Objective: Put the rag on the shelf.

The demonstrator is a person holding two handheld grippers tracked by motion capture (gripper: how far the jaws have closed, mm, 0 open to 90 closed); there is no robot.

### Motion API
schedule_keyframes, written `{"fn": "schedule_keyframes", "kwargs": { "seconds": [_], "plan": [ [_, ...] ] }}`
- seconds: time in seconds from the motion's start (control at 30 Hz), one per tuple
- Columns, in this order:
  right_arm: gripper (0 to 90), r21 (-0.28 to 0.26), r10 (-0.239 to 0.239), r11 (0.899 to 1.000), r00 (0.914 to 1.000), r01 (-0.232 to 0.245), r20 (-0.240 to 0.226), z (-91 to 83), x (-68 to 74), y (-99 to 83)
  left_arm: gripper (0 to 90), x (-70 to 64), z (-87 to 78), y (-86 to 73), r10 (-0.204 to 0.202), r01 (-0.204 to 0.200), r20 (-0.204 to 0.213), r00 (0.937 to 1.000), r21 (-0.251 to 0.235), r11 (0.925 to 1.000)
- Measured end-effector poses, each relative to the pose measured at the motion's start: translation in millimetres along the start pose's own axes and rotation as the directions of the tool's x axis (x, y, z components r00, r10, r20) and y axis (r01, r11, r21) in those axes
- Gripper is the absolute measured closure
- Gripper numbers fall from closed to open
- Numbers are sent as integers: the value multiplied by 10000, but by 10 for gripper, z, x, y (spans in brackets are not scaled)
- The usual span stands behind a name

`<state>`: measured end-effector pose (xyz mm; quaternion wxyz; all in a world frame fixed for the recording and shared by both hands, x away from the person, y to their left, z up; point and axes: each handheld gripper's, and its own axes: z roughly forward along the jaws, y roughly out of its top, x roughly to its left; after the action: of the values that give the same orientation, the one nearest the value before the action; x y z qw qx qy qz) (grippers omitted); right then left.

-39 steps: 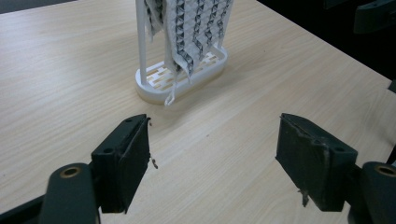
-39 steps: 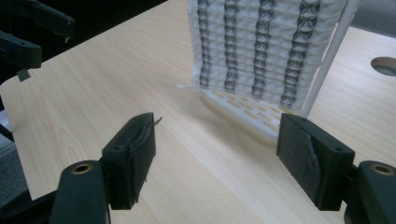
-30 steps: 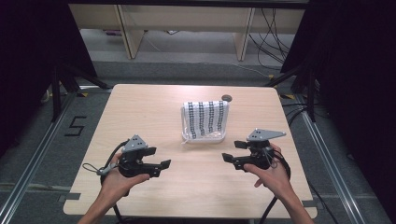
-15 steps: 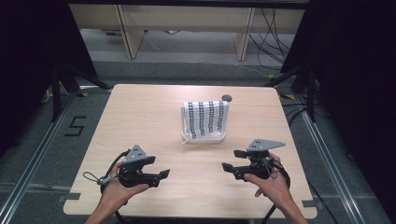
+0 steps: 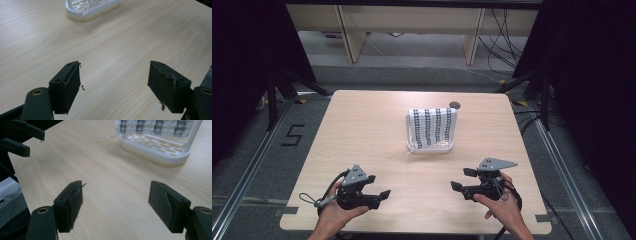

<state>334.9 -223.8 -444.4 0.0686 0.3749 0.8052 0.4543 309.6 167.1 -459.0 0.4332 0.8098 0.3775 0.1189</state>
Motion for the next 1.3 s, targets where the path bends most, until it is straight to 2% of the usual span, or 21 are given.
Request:
{"fn": "schedule_keyframes", "kwargs": {
  "seconds": [0.03, 0.07, 0.13, 0.17, 0.23, 0.27, 0.3, 0.4, 0.43, 0.53, 0.63, 0.67, 0.73, 0.8, 0.87, 0.97, 1.0, 1.07, 1.13, 1.23, 1.3],
  "plan": [
    [287, 42, -155, 9999, 9998, 156, -80, 26, -3, -49, 251, -5, 0, -18, 15, -15, -25, 10000, 28, 10000],
    [287, 55, -2, 10000, 9999, 3, -105, 33, 20, -72, 251, -28, 12, -35, -195, 195, -16, 9998, -170, 9997],
    [287, 131, -150, 9998, 9999, 149, 24, 31, 20, -94, 251, -27, -5, -79, 200, -199, -126, 9997, 68, 9998],
    [287, 173, 23, 9998, 10000, -23, 21, 33, 42, -131, 251, -30, -7, -96, 232, -231, -124, 9997, 102, 9997],
    [287, 215, -121, 9997, 9999, 120, 70, 31, 44, -164, 251, -42, 1, -140, 268, -266, -156, 9995, 103, 9996],
    [287, 192, -388, 9991, 9987, 382, 330, 24, 27, -207, 251, -47, -8, -190, 403, -398, -155, 9991, 324, 9987],
    [287, 192, -388, 9991, 9987, 382, 330, 24, 27, -207, 251, -47, -8, -190, 403, -398, -155, 9991, 324, 9987],
    [287, 245, -135, 9996, 9995, 128, 282, 18, 35, -274, 251, -66, -13, -269, 467, -461, -156, 9988, 399, 9981],
    [287, 136, -411, 9991, 9988, 407, 283, 28, 8, -285, 251, -72, -14, -285, 485, -481, -116, 9988, 348, 9982],
    [285, 447, -187, 9989, 9990, 169, 399, 18, 37, -336, 251, -99, -25, -299, 487, -484, -117, 9987, 289, 9984],
    [279, 403, -451, 9982, 9982, 435, 401, 25, 15, -366, 251, -101, -35, -302, 576, -567, -203, 9981, 398, 9976],
    [275, 508, -292, 9984, 9983, 267, 496, 25, 39, -384, 251, -98, -34, -303, 592, -583, -188, 9981, 448, 9973],
    [264, 575, -523, 9971, 9971, 491, 554, 23, 28, -411, 251, -97, -34, -307, 547, -540, -153, 9984, 432, 9976],
    [253, 680, -384, 9971, 9976, 346, 567, 31, 49, -425, 251, -83, -25, -312, 503, -497, -131, 9986, 416, 9979],
    [252, 780, -434, 9962, 9976, 392, 532, 35, 46, -430, 251, -77, -18, -321, 439, -431, -154, 9989, 491, 9979],
    [249, 775, -608, 9954, 9966, 564, 560, 48, 25, -433, 251, -76, -12, -327, 409, -399, -188, 9990, 512, 9979],
    [248, 815, -342, 9963, 9974, 291, 628, 52, 47, -442, 251, -67, -5, -328, 485, -470, -274, 9984, 550, 9974],
    [248, 882, -354, 9956, 9988, 323, 331, 61, 36, -442, 251, -68, -4, -330, 476, -460, -283, 9985, 553, 9974],
    [247, 801, -425, 9961, 9974, 377, 587, 59, 37, -443, 251, -67, -7, -331, 452, -441, -176, 9988, 552, 9975],
    [246, 807, -467, 9958, 9977, 426, 495, 64, 28, -443, 251, -66, 2, -336, 412, -403, -185, 9990, 504, 9979],
    [245, 834, -521, 9954, 9969, 470, 595, 60, 19, -443, 251, -63, 5, -339, 388, -374, -266, 9989, 522, 9979]
  ]
}}
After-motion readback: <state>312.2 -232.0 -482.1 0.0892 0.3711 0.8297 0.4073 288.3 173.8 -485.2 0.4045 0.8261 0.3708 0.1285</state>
